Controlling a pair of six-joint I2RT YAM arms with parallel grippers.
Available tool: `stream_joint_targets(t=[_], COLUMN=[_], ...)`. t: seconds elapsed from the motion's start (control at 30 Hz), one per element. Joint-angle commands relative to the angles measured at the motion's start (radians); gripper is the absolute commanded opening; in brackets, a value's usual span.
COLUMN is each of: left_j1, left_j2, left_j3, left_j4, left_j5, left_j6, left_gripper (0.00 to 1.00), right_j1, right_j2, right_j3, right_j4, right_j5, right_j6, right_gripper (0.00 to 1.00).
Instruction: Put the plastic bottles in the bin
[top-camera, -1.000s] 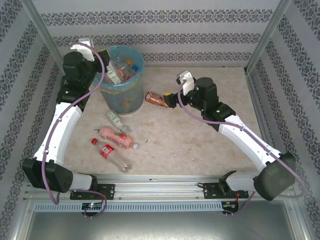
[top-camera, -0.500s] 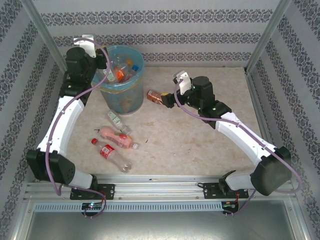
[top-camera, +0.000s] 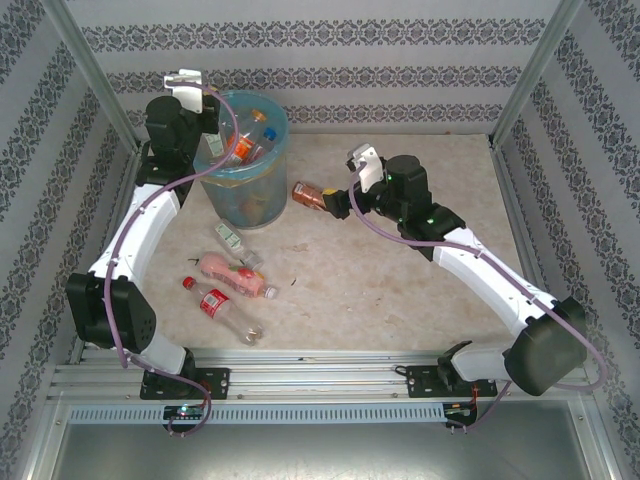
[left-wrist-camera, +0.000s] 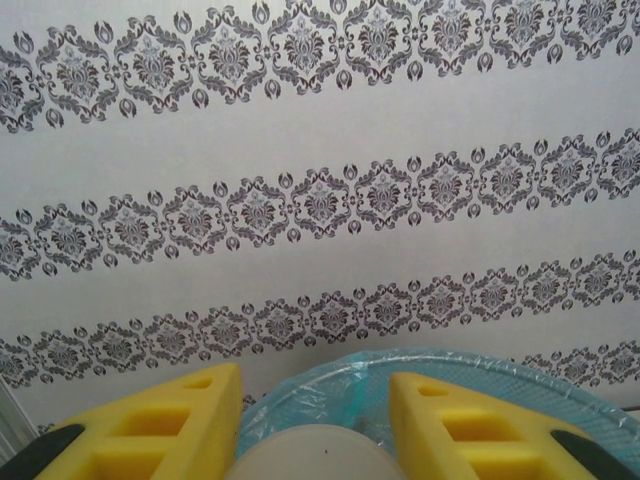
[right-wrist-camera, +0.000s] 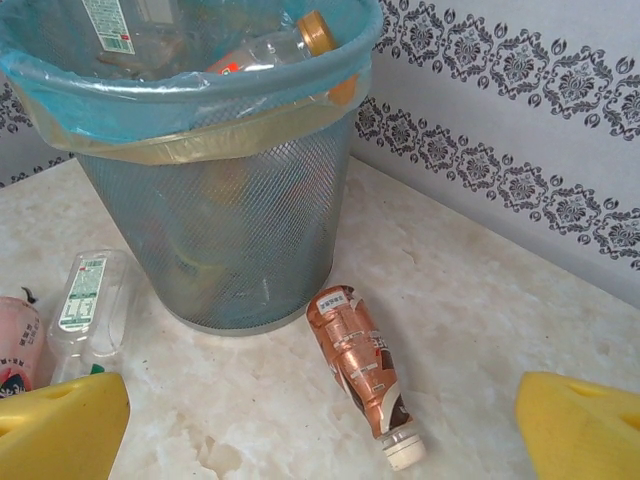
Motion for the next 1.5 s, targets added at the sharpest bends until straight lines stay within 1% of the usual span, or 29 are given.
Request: stream_joint_targets(t=[0.0, 0.17, 0.33, 0.57, 0.8, 0.97, 1.03, 1.07, 1.1, 1.13, 1.17, 1.4, 1.47], left_j1=[0.001, -0.005, -0.009, -0.016, -0.021, -0.023, -0.024, -0.023, -0.024, -0.024, -0.023, -0.024, -0.023], left_j2=[0.031, 0.015, -0.018, 0.003, 0.044, 0.046, 0.046, 0.046, 0.045, 0.044, 0.042, 0.015, 0.004], left_j3=[-0.056, -0.051, -0.072, -0.036, -0.005, -0.009, -0.002, 0.003, 0.008, 0.012, 0.016, 0.041, 0.042], left_j4=[-0.07, -0.094, -0.069, -0.189, -0.296, -0.277, -0.273, -0.275, -0.276, -0.277, -0.276, -0.303, -0.305], left_j5=[-0.01, -0.019, -0.02, 0.027, 0.081, 0.084, 0.092, 0.096, 0.096, 0.095, 0.093, 0.079, 0.076], left_j6=[0.035, 0.028, 0.029, 0.094, 0.113, 0.086, 0.071, 0.065, 0.058, 0.052, 0.045, 0.03, 0.028], left_gripper=[0.0, 0.0, 0.0, 0.0, 0.0, 0.01, 0.05, 0.09, 0.15, 0.23, 0.28, 0.47, 0.55], right_j1=[0.003, 0.0, -0.005, 0.01, 0.022, 0.023, 0.023, 0.023, 0.023, 0.023, 0.023, 0.025, 0.025], right_j2=[-0.015, -0.005, 0.009, 0.005, 0.004, 0.009, 0.008, 0.008, 0.006, 0.006, 0.008, 0.018, 0.024], right_j3=[-0.011, -0.028, 0.015, 0.015, 0.014, 0.018, 0.021, 0.02, 0.02, 0.021, 0.02, 0.024, 0.028], right_j4=[0.009, 0.029, -0.008, 0.006, 0.0, -0.002, -0.007, -0.007, -0.009, -0.008, -0.009, 0.0, -0.001], right_j5=[0.001, 0.006, -0.038, -0.056, -0.045, -0.044, -0.044, -0.044, -0.043, -0.043, -0.043, -0.043, -0.044], right_j6=[-0.015, -0.024, 0.0, 0.04, 0.042, 0.038, 0.035, 0.034, 0.034, 0.033, 0.034, 0.034, 0.032], right_gripper=[0.98, 0.98, 0.98, 0.98, 0.98, 0.98, 0.98, 0.98, 0.98, 0.98, 0.98, 0.98, 0.98])
